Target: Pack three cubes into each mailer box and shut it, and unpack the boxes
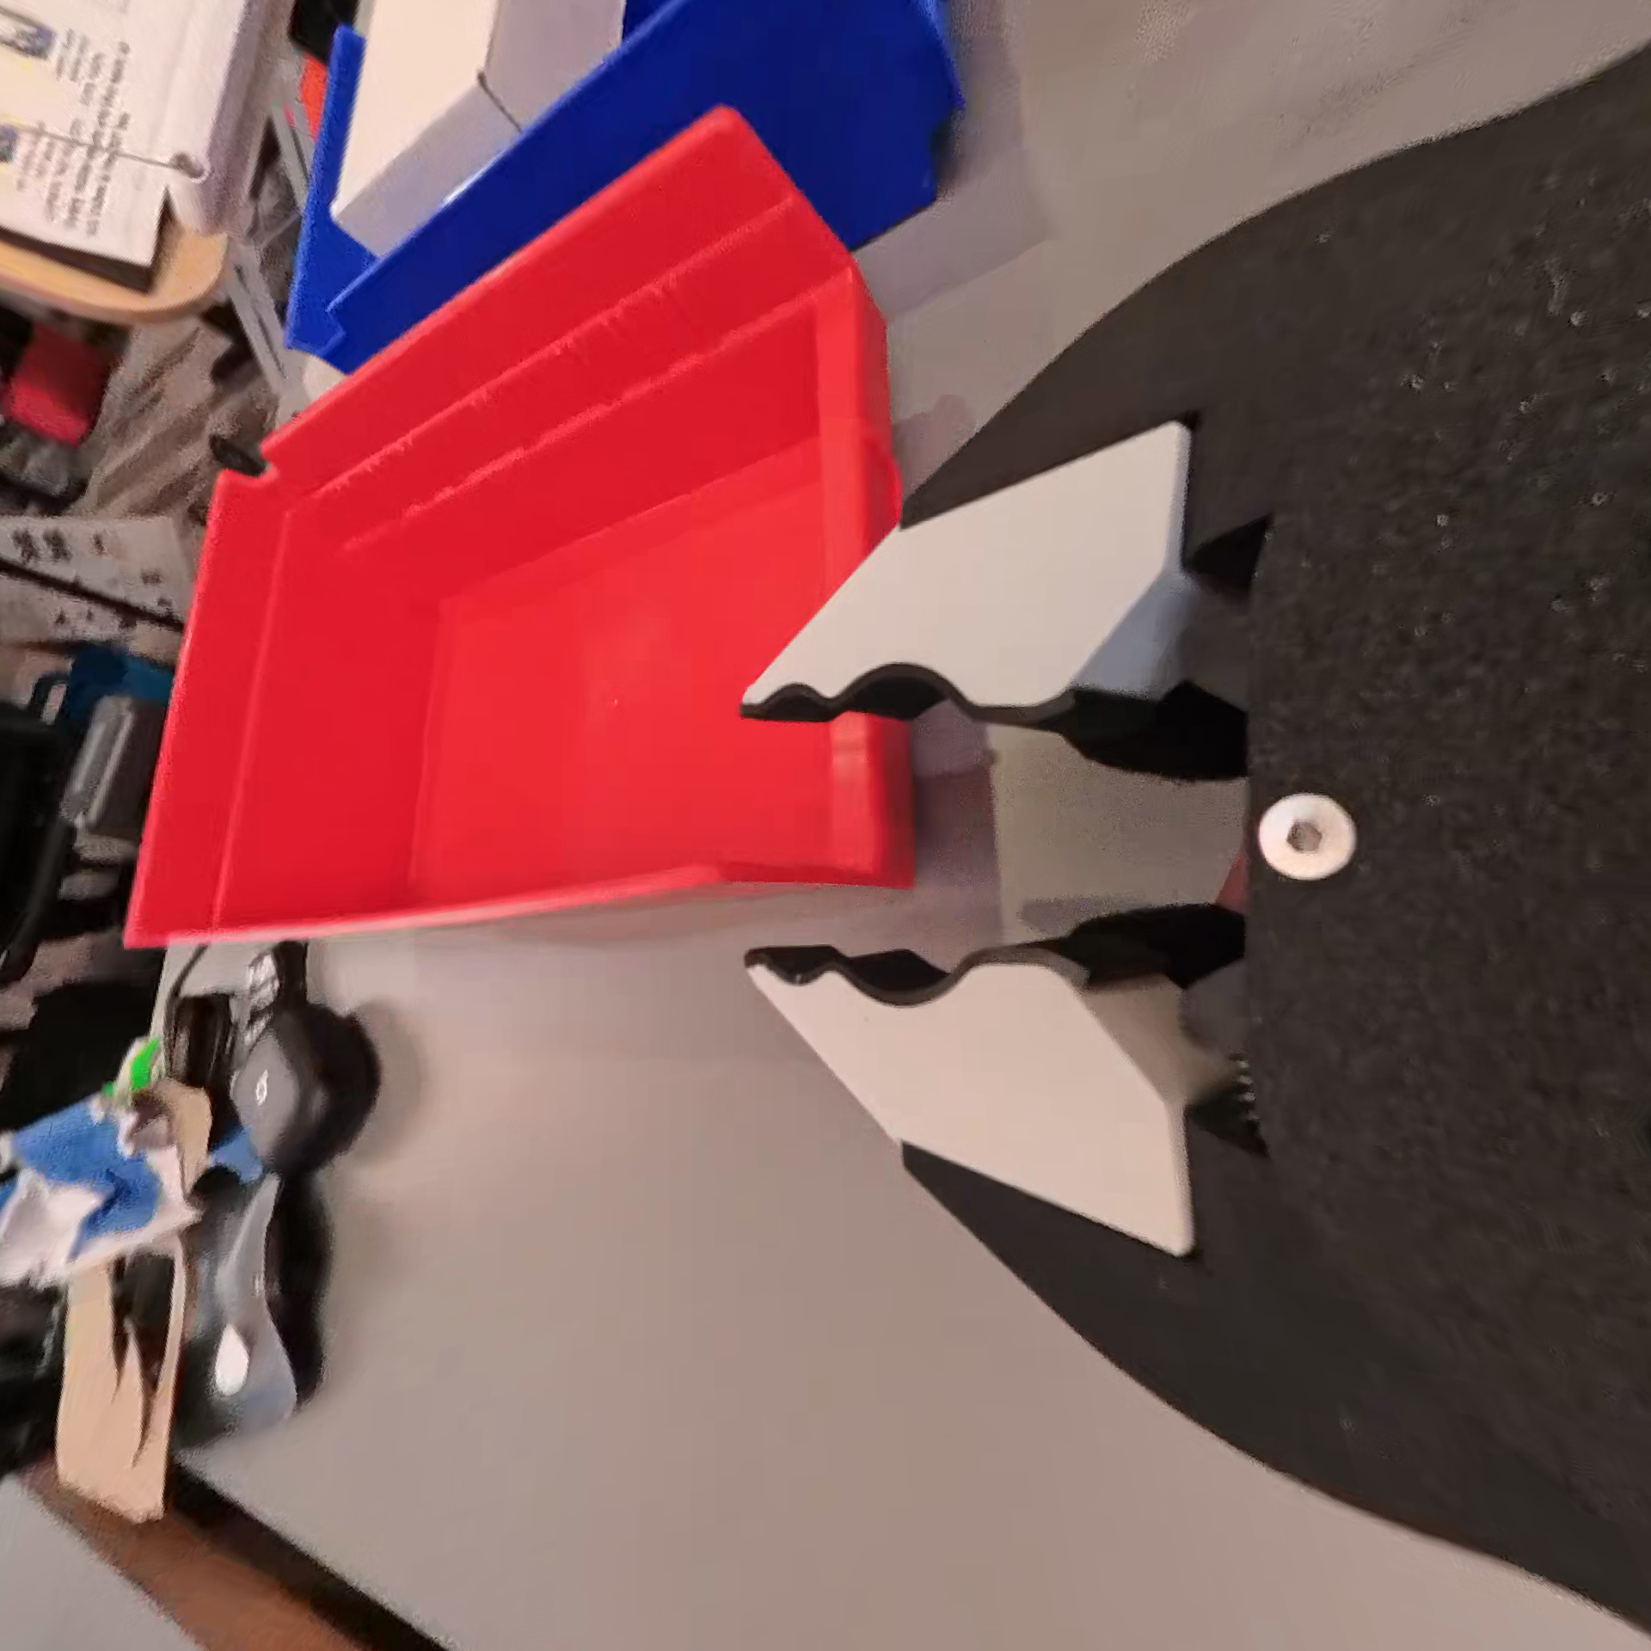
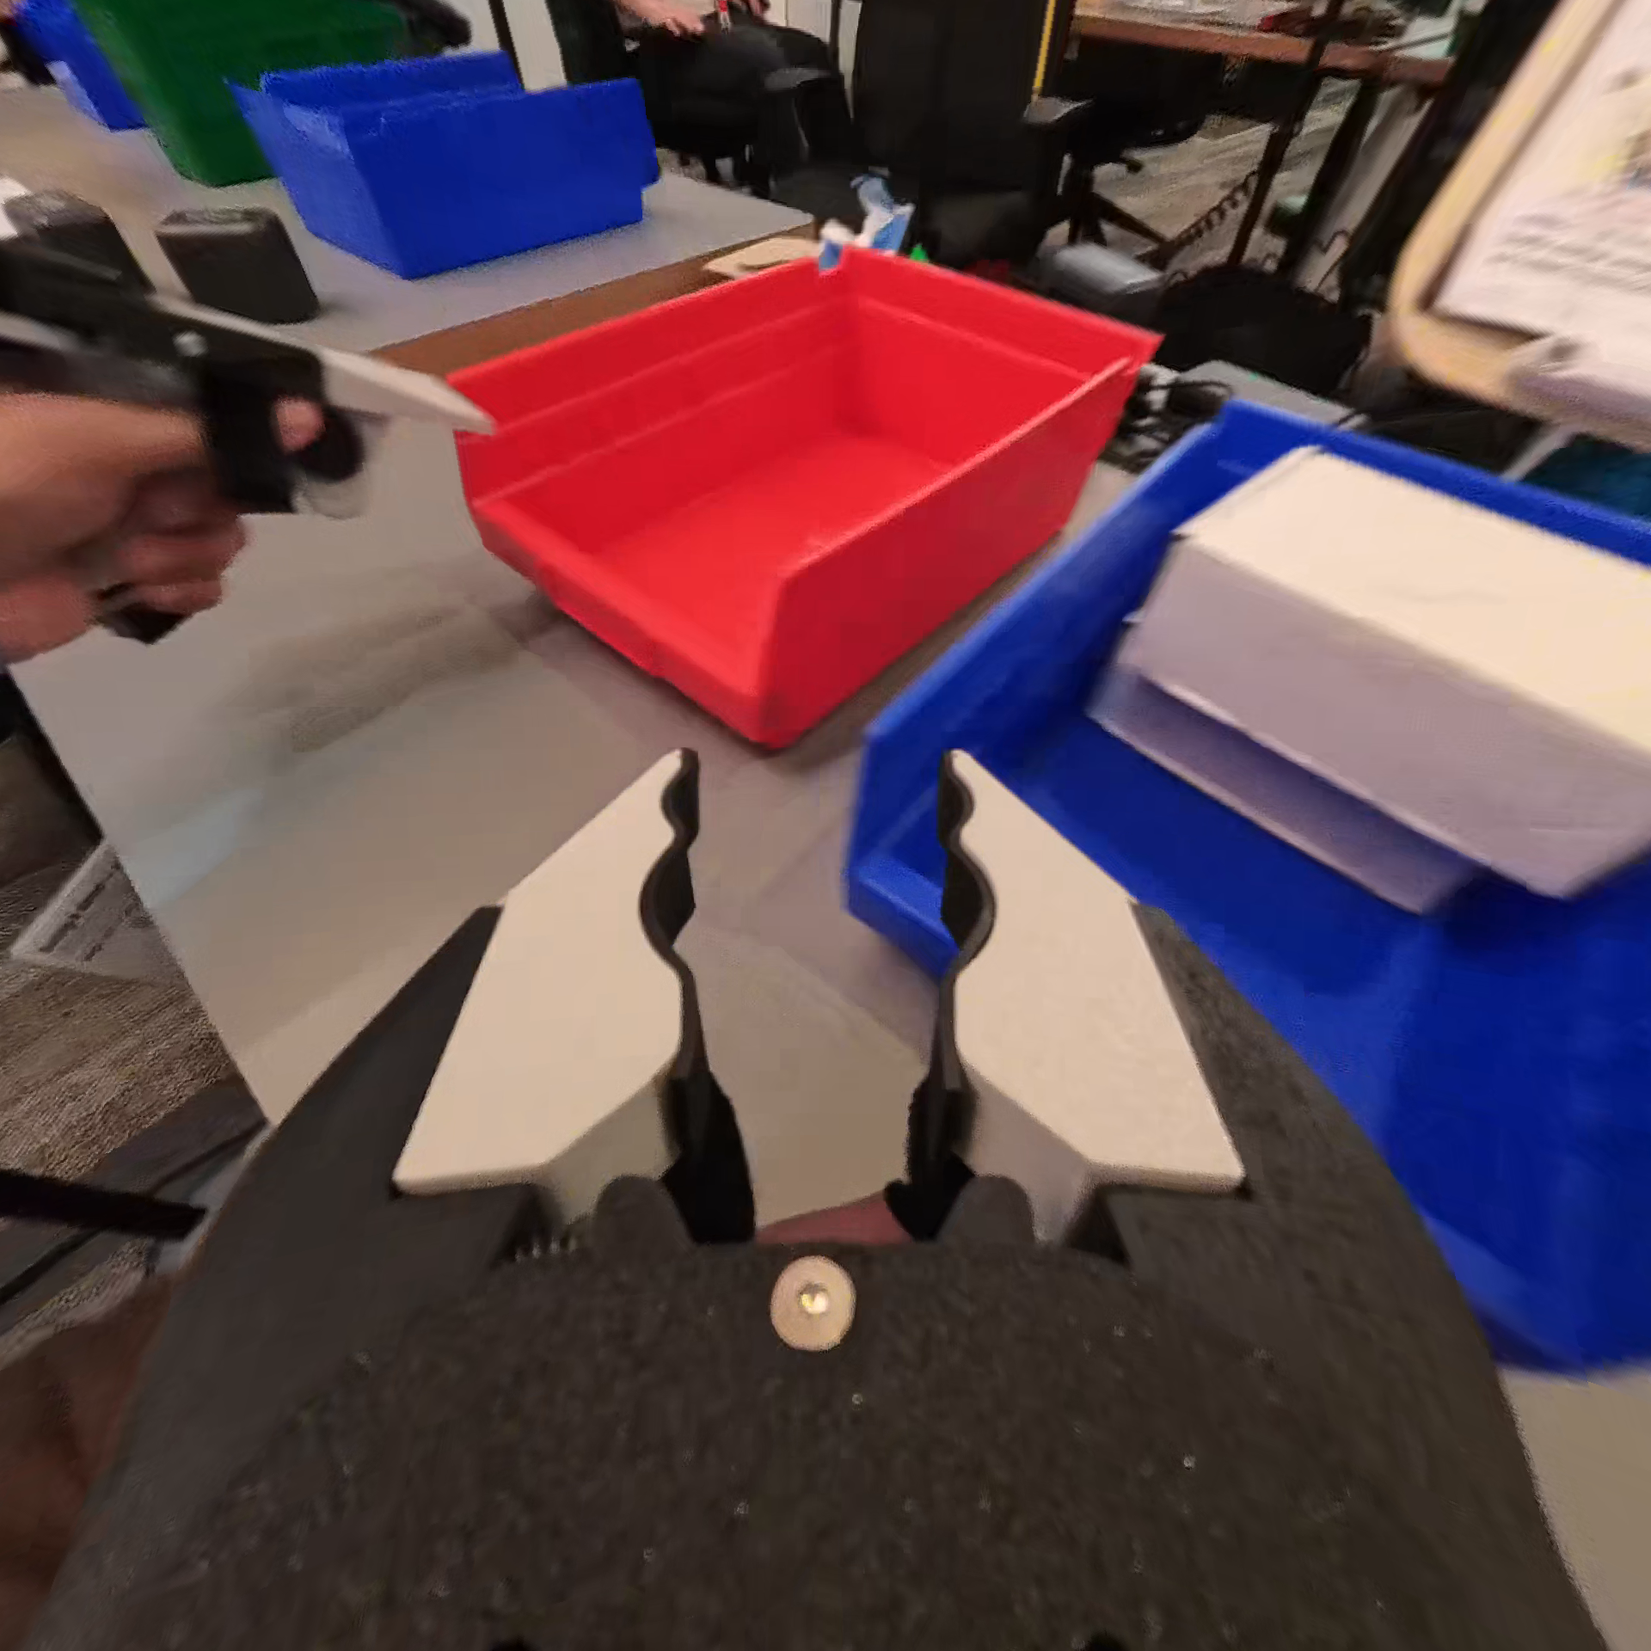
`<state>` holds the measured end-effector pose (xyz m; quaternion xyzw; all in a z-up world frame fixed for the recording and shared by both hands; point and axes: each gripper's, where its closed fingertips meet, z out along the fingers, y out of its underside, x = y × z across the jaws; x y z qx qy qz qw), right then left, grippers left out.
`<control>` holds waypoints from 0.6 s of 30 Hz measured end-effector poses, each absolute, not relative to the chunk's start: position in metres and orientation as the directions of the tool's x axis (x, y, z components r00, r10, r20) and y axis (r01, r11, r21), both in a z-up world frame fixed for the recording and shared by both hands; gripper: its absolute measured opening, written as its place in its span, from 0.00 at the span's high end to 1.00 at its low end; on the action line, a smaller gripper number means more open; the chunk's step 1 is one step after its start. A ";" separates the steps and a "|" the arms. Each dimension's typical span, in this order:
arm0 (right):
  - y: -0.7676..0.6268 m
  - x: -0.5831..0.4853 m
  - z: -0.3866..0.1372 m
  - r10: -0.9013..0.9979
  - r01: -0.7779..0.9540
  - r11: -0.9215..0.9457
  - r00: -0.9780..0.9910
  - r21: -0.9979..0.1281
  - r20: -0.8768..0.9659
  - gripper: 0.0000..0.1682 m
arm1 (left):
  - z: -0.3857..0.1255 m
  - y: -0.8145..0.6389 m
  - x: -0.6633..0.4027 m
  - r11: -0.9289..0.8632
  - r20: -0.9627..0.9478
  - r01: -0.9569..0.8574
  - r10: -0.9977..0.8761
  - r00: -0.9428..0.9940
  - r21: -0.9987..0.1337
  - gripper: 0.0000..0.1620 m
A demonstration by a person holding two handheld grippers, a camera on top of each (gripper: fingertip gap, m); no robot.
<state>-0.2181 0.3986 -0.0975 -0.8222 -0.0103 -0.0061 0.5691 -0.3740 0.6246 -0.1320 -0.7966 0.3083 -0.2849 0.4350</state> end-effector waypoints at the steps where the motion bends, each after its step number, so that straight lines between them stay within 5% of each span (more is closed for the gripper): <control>1: 0.412 -0.233 -0.106 0.000 0.029 -0.350 1.000 -0.936 0.031 0.69 | -0.136 0.632 -0.364 -0.412 0.174 -0.258 -0.760 0.626 -0.874 0.73; 4: 0.447 -0.252 -0.126 -0.087 -0.001 -0.363 0.996 -0.932 0.033 0.69 | -0.151 0.646 -0.346 -0.383 0.112 -0.317 -0.772 0.626 -0.868 0.83; 5: 0.454 -0.249 -0.130 -0.142 -0.030 -0.376 0.990 -0.926 0.026 0.69 | -0.156 0.648 -0.352 -0.383 0.069 -0.343 -0.748 0.661 -0.858 0.97; 10: 0.469 -0.251 -0.148 -0.208 -0.129 -0.435 0.977 -0.891 -0.041 0.69 | -0.158 0.588 -0.408 -0.415 0.030 -0.342 -0.672 0.740 -0.843 0.99; 13: 0.466 -0.262 -0.162 -0.176 -0.122 -0.508 0.984 -0.853 -0.036 0.96 | -0.152 0.539 -0.436 -0.450 0.076 -0.268 -0.613 0.787 -0.852 0.98; 18: 0.442 -0.270 -0.097 -0.120 -0.082 -0.414 0.992 -0.906 -0.035 0.98 | -0.086 0.489 -0.455 -0.234 -0.100 -0.234 -0.472 0.876 -0.944 1.00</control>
